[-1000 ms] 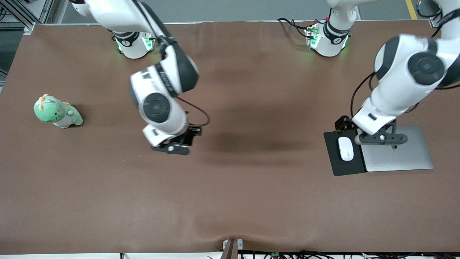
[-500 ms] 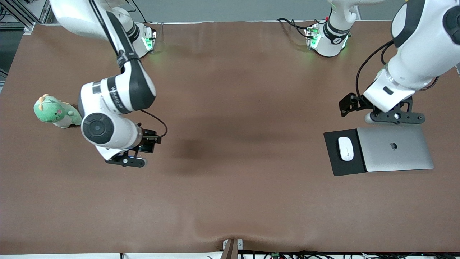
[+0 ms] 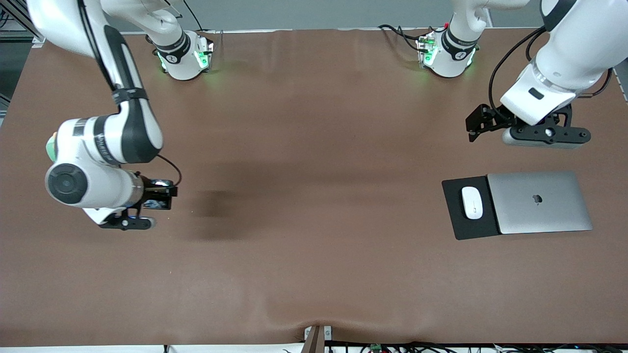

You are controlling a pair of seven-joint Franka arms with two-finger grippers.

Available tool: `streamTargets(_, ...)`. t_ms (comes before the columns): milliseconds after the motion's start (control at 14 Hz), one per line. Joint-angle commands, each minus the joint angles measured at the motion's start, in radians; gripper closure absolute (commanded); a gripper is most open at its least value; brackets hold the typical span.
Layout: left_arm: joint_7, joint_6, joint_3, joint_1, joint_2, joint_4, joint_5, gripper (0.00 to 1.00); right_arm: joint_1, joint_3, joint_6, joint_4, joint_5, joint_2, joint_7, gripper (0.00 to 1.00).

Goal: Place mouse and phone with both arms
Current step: 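Lift the phone with the right gripper while the left gripper withdraws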

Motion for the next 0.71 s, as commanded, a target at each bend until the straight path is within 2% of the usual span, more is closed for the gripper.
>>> streamTargets(0,0.005,-0.009,0.017,-0.006,-0.040,-0.044,-0.058,0.00,-0.055,0.021,0.053,-0.140,-0.012,-0.105,-0.082,1.00)
streamTargets(214,0.005,-0.004,0.017,-0.003,-0.043,-0.047,-0.060,0.00,-0.132,0.019,0.146,-0.274,-0.012,-0.183,-0.193,1.00)
streamTargets(429,0.005,-0.004,0.017,-0.003,-0.043,-0.044,-0.060,0.00,-0.221,0.019,0.159,-0.325,-0.018,-0.210,-0.312,1.00)
streamTargets(643,0.012,-0.007,0.018,-0.003,-0.039,-0.042,-0.057,0.00,-0.268,0.019,0.246,-0.424,-0.018,-0.242,-0.375,1.00)
